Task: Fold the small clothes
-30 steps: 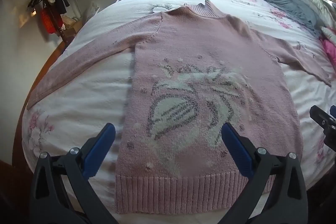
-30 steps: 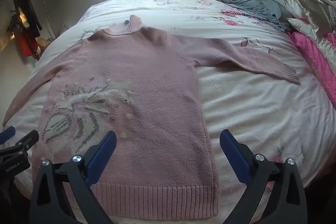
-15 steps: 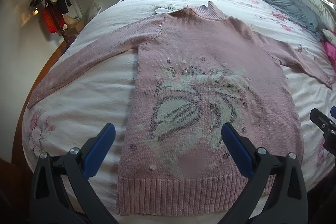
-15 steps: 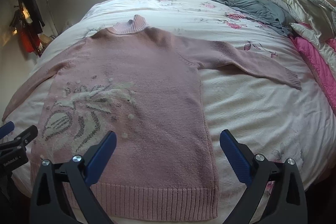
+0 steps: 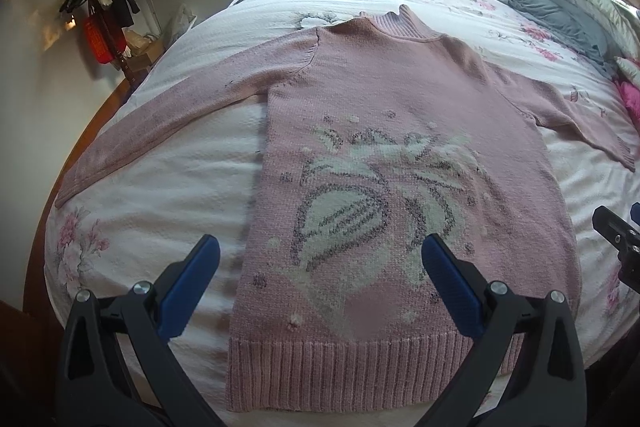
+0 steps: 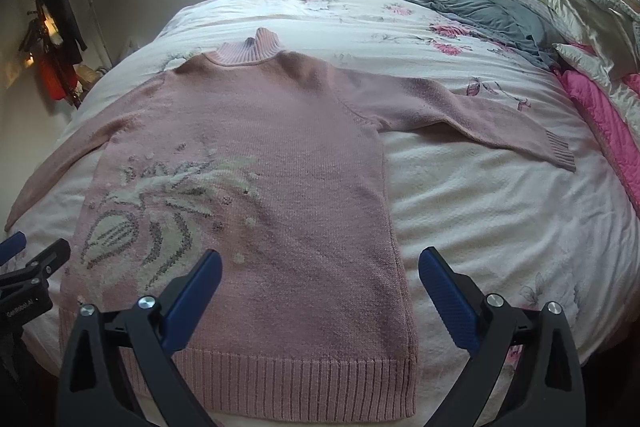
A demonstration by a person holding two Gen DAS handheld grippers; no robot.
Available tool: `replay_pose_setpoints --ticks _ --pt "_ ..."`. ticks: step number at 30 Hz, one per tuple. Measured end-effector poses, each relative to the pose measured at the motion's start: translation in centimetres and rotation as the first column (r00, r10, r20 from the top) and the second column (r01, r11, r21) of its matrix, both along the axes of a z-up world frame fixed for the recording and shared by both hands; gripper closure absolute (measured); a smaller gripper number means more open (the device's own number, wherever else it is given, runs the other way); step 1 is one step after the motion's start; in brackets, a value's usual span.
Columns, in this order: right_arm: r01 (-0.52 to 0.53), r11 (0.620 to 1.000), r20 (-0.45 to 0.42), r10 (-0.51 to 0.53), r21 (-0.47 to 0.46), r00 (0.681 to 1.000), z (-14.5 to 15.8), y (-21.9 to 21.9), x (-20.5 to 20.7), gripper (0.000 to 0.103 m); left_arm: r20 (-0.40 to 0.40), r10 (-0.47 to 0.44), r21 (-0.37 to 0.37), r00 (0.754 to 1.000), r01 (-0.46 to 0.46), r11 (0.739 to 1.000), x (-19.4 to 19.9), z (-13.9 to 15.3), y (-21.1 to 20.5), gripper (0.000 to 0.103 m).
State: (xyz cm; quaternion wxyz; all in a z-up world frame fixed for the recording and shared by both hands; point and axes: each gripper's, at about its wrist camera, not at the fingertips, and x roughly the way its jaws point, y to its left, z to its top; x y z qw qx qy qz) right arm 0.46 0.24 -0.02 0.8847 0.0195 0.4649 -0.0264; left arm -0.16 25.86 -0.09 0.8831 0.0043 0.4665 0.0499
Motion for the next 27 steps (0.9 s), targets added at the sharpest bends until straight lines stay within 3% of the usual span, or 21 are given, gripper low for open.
replay_pose_setpoints --ticks 12,16,21,27 --pt "-0.001 1.000 -0.004 0.001 0.020 1.000 0.0 -0.2 -0.1 0.004 0.002 0.003 -0.003 1.000 -0.003 1.000 0.1 -0.1 0.0 0.003" --pt "0.014 0.999 0.004 -0.014 0.048 1.000 -0.1 -2.3 0.4 0.004 0.003 -0.013 0.012 1.000 0.013 1.000 1.2 -0.3 -1.0 0.003" --pt "0.140 0.989 0.025 -0.141 0.045 0.990 -0.2 -11.1 2.9 0.004 0.032 -0.080 0.052 0.996 0.079 0.996 4.4 -0.3 -5.0 0.003" --pt "0.279 0.960 0.037 -0.278 -0.031 0.960 0.3 -24.1 8.0 0.004 0.032 -0.132 0.018 0.991 0.132 0.991 11.1 -0.2 -12.1 0.003"
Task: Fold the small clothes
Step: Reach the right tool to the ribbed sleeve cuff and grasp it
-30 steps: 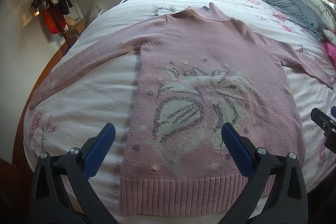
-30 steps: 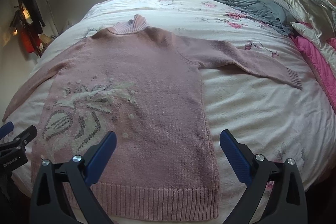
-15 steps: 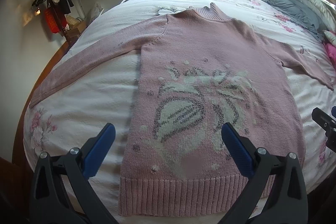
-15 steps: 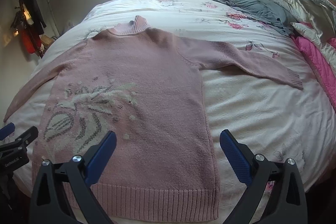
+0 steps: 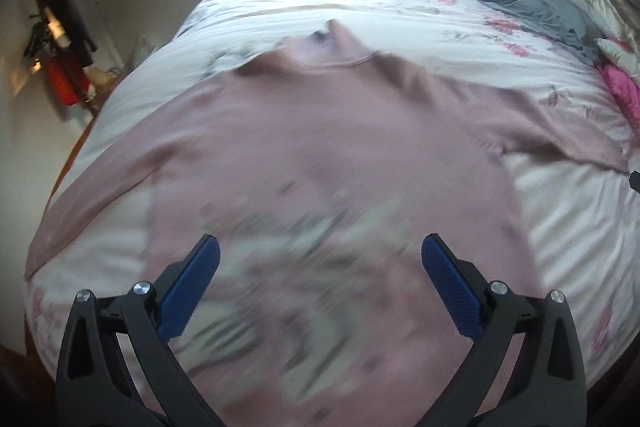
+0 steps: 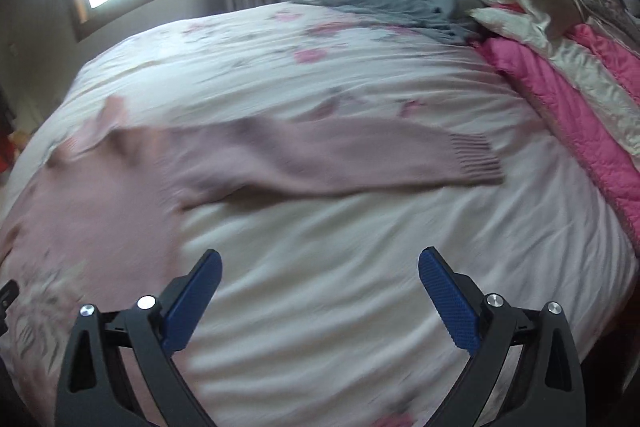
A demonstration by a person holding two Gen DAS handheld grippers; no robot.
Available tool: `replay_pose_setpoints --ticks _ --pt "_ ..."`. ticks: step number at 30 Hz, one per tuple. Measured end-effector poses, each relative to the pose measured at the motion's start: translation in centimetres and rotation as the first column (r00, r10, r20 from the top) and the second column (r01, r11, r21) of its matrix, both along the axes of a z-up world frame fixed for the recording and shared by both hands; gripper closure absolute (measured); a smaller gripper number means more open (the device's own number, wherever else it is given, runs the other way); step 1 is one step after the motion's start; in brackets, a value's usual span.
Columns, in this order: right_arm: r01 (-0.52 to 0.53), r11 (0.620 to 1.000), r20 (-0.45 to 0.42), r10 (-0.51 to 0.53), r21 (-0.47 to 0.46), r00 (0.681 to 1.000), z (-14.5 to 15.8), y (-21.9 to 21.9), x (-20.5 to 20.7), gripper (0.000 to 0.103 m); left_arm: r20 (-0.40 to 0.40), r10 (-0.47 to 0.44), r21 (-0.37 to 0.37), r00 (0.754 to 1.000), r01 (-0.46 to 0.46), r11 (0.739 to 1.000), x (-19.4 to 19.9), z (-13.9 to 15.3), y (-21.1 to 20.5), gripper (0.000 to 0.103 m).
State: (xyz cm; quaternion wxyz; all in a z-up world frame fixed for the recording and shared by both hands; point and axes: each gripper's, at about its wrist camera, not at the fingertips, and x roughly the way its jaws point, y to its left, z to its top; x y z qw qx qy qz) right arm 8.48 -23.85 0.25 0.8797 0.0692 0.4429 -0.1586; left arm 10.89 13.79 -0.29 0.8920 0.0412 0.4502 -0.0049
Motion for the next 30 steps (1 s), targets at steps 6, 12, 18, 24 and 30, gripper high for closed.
replay_pose_setpoints --ticks 6,12,18,24,30 --pt "0.169 0.986 -0.057 -0.168 0.008 0.984 -2.4 -14.6 5.4 0.004 0.000 -0.040 -0.022 0.999 0.040 0.999 5.6 -0.2 -6.7 0.003" --pt "0.242 0.962 -0.155 -0.221 0.130 0.963 -7.6 -24.3 9.0 0.010 -0.024 -0.057 -0.040 0.998 0.056 0.998 8.8 -1.8 -10.7 0.003" --pt "0.234 0.955 -0.201 -0.197 0.183 0.960 -10.1 -26.8 10.3 0.018 -0.046 -0.042 -0.030 0.998 0.040 0.999 11.8 -3.2 -12.1 0.003" --pt "0.232 0.939 -0.237 -0.172 0.253 0.956 -12.2 -27.9 10.3 0.050 -0.049 -0.034 -0.018 0.998 0.033 0.999 13.0 -4.0 -12.0 0.003" --pt "0.184 0.942 -0.153 -0.145 0.280 0.977 -11.0 -27.5 8.8 0.095 -0.073 -0.013 -0.013 0.997 0.012 1.000 13.6 -5.1 -10.6 0.003"
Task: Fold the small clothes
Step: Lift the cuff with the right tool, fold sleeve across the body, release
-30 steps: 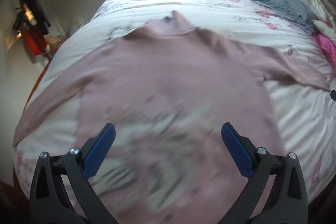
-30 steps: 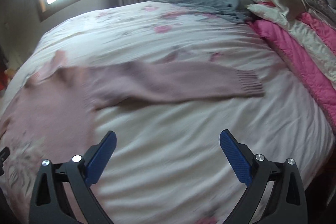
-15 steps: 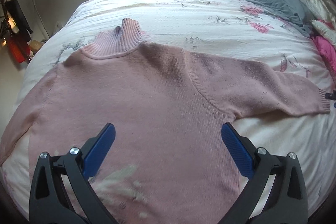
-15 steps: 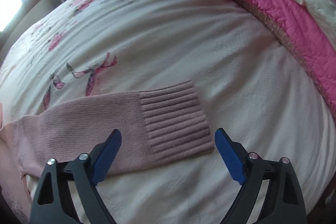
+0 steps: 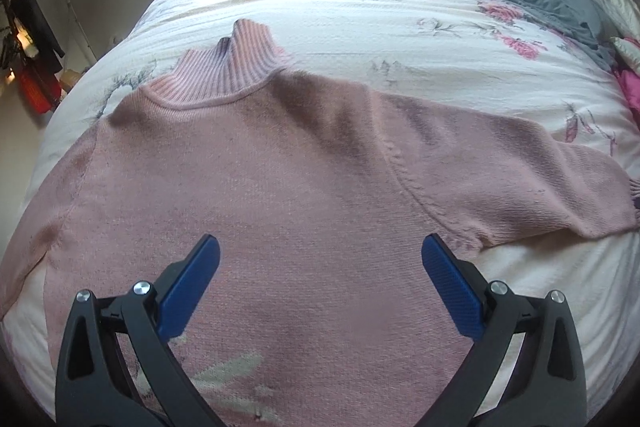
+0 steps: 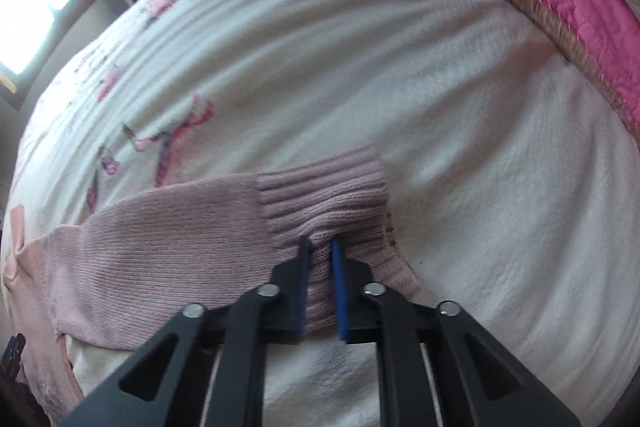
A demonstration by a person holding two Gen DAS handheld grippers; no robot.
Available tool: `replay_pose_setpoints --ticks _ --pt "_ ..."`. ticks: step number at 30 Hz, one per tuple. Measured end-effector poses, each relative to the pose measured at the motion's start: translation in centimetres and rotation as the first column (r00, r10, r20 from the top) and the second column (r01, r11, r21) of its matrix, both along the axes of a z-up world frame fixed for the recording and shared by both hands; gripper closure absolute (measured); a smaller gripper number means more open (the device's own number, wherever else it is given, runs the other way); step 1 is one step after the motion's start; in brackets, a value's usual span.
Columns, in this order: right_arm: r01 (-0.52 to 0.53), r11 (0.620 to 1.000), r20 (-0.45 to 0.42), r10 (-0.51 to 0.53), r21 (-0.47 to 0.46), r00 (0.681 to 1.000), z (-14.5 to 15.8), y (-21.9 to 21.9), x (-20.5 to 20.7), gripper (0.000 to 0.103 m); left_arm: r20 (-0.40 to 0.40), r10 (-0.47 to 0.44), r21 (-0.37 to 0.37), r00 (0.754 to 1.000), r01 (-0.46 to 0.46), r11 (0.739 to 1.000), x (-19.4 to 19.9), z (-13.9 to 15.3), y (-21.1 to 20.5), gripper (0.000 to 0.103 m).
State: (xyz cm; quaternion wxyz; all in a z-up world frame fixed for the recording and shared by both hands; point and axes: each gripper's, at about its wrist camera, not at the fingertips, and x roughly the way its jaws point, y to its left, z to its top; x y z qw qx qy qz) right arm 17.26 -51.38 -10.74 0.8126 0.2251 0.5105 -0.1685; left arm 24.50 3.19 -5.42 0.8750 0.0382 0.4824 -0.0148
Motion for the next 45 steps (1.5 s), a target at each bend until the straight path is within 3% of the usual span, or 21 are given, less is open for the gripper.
replay_pose_setpoints --ticks 7,13,16,22,26,30,32,35,37,39,41,45 --pt "-0.113 0.994 0.174 0.109 0.012 0.979 5.3 4.3 -0.7 0.097 -0.003 0.014 0.023 1.000 -0.014 1.000 -0.2 -0.4 2.1 0.003" --pt "-0.293 0.956 0.268 0.277 0.022 0.923 8.8 13.3 2.4 0.097 -0.006 0.032 0.008 0.999 -0.032 0.999 -0.9 -0.3 4.4 0.003" --pt "-0.396 0.918 0.288 0.373 0.024 0.882 9.4 19.6 4.8 0.097 -0.008 0.049 0.005 0.999 -0.049 0.999 -1.2 -0.3 5.9 0.003" --pt "-0.541 0.841 0.259 0.519 0.018 0.815 8.2 29.7 8.5 0.097 -0.014 0.094 0.012 0.995 -0.094 0.996 -1.4 -0.4 9.4 0.003" --pt "-0.601 0.797 0.221 0.576 0.063 0.787 5.3 34.9 9.9 0.097 -0.021 0.115 0.005 0.993 -0.115 0.993 -1.4 -0.3 11.0 0.003" --pt "-0.635 0.764 0.169 0.615 0.111 0.770 1.8 37.8 10.2 0.091 -0.027 0.104 -0.010 0.994 -0.104 0.995 -1.3 -0.1 11.4 0.003" --pt "-0.654 0.730 0.190 0.626 0.201 0.757 0.7 38.4 9.6 0.090 -0.032 0.085 -0.017 0.996 -0.086 0.996 -1.1 0.0 11.0 0.003" --pt "-0.688 0.694 0.239 0.645 0.213 0.725 1.0 38.5 6.8 0.087 -0.054 0.044 -0.059 0.998 -0.047 0.997 -0.7 0.1 10.0 0.003" --pt "-0.695 0.680 0.293 0.633 0.231 0.717 1.7 37.7 4.4 0.073 -0.066 0.018 -0.093 0.998 -0.024 0.995 -0.5 0.0 9.1 0.003" --pt "-0.682 0.701 0.326 0.608 0.209 0.724 2.5 36.3 1.9 0.070 -0.084 -0.027 -0.139 0.996 0.015 0.990 -0.2 0.0 7.6 0.003" --pt "-0.646 0.742 0.319 0.577 0.179 0.752 3.0 34.5 -0.2 0.069 -0.101 -0.070 -0.177 0.992 0.051 0.983 0.1 -0.2 5.6 0.003" --pt "-0.552 0.821 0.292 0.498 0.143 0.817 2.9 30.4 -3.5 0.068 -0.178 -0.183 -0.334 0.967 0.116 0.935 1.9 -0.9 0.6 0.003"
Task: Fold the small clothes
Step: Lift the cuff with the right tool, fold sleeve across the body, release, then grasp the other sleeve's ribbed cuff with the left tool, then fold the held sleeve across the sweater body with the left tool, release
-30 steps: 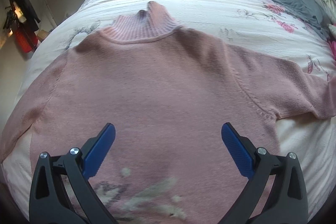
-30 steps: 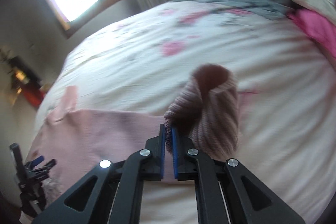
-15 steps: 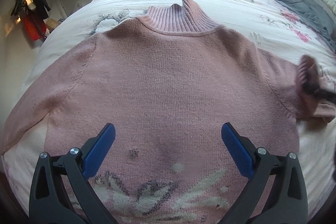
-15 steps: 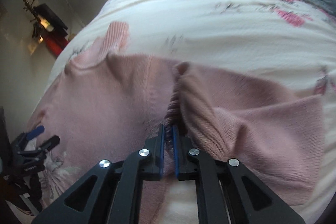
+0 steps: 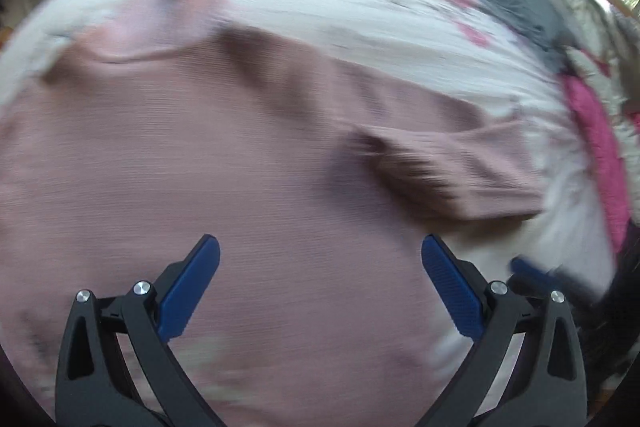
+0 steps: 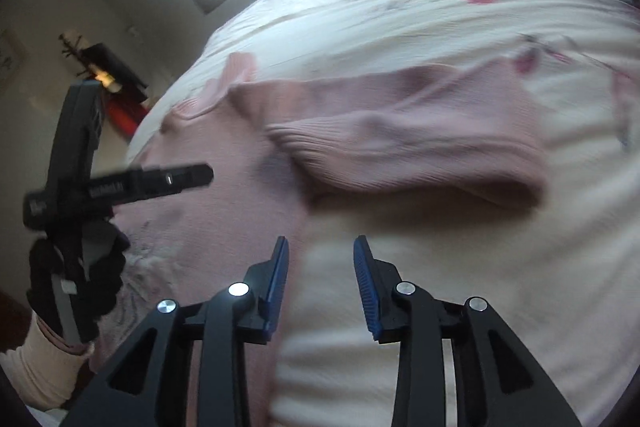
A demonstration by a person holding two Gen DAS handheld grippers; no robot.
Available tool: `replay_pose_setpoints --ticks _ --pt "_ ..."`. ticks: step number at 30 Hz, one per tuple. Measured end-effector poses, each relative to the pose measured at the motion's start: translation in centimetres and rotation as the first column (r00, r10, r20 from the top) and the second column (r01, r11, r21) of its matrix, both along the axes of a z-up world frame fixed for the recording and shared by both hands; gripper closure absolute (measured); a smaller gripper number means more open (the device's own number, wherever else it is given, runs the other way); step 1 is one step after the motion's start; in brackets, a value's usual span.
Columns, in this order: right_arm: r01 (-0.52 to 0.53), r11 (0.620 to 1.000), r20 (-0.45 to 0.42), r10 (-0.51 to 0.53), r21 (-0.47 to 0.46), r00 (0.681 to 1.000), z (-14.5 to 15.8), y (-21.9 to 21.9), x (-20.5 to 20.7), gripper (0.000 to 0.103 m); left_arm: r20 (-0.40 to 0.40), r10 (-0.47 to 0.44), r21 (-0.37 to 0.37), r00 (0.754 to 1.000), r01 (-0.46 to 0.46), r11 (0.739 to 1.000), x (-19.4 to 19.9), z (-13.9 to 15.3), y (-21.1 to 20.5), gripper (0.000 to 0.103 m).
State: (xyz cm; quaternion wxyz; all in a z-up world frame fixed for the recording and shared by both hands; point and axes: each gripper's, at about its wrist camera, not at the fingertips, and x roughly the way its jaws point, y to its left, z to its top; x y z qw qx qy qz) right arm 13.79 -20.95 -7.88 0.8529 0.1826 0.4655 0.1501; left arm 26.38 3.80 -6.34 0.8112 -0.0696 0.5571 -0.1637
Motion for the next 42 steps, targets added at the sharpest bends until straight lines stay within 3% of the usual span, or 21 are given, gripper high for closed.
replay_pose_setpoints --ticks 4,7,9,10,12,13,15,19,22,26,32,37,42 --pt "0.063 0.998 -0.009 -0.063 -0.001 0.998 -0.5 -2.8 -2.0 0.062 -0.122 -0.015 -0.105 0.992 0.002 0.994 2.8 -1.7 -3.3 0.004" --pt "0.098 0.995 -0.013 -0.099 -0.010 0.995 -1.1 -4.3 -3.5 0.061 -0.170 -0.010 -0.096 0.985 -0.007 0.995 4.1 -3.1 -5.3 0.010" --pt "0.117 0.993 -0.014 -0.117 -0.005 0.993 -1.5 -5.1 -4.2 0.061 -0.186 -0.008 -0.065 0.982 -0.004 0.998 4.8 -3.6 -6.5 0.043" --pt "0.121 0.993 -0.014 -0.121 -0.005 0.993 -1.7 -4.6 -4.1 0.060 -0.200 -0.013 -0.064 0.980 0.000 0.998 5.0 -3.9 -6.9 0.048" --pt "0.129 0.992 -0.014 -0.129 -0.010 0.992 -1.9 -4.9 -4.4 0.060 -0.224 -0.016 -0.083 0.974 -0.003 0.997 5.4 -4.2 -7.6 0.070" --pt "0.131 0.991 -0.013 -0.132 -0.016 0.991 -2.0 -5.0 -4.5 0.060 -0.223 -0.012 -0.084 0.975 -0.007 0.996 5.3 -4.2 -7.9 0.074" --pt "0.133 0.991 -0.013 -0.133 -0.020 0.991 -2.1 -4.9 -4.4 0.059 -0.196 -0.009 -0.091 0.980 -0.009 0.996 5.3 -3.6 -8.1 0.096" --pt "0.148 0.989 -0.020 -0.149 -0.012 0.989 -2.2 -5.3 -4.9 0.058 -0.116 0.000 -0.131 0.993 -0.016 0.991 4.3 -1.1 -7.6 0.096" --pt "0.158 0.987 -0.015 -0.157 0.007 0.987 -2.0 -5.2 -5.1 0.056 -0.064 0.039 -0.175 0.997 -0.050 0.983 3.5 1.0 -5.0 0.096" --pt "0.151 0.988 -0.010 -0.151 0.025 0.989 -1.6 -4.8 -4.5 0.056 0.030 0.094 -0.169 0.995 -0.087 0.982 2.7 3.7 -0.5 0.096" --pt "0.117 0.992 -0.023 -0.116 0.040 0.993 -1.1 -3.0 -1.7 0.055 0.090 0.175 -0.129 0.981 -0.162 0.978 2.7 6.0 7.1 0.097" --pt "0.099 0.993 -0.040 -0.097 0.068 0.994 -1.0 -0.8 1.8 0.054 0.129 0.261 -0.137 0.957 -0.243 0.960 2.3 7.9 14.2 0.097" --pt "0.014 0.997 -0.001 -0.014 0.078 1.000 0.4 4.0 5.5 0.054 0.127 0.315 -0.111 0.941 -0.302 0.947 2.4 7.6 19.0 0.097"
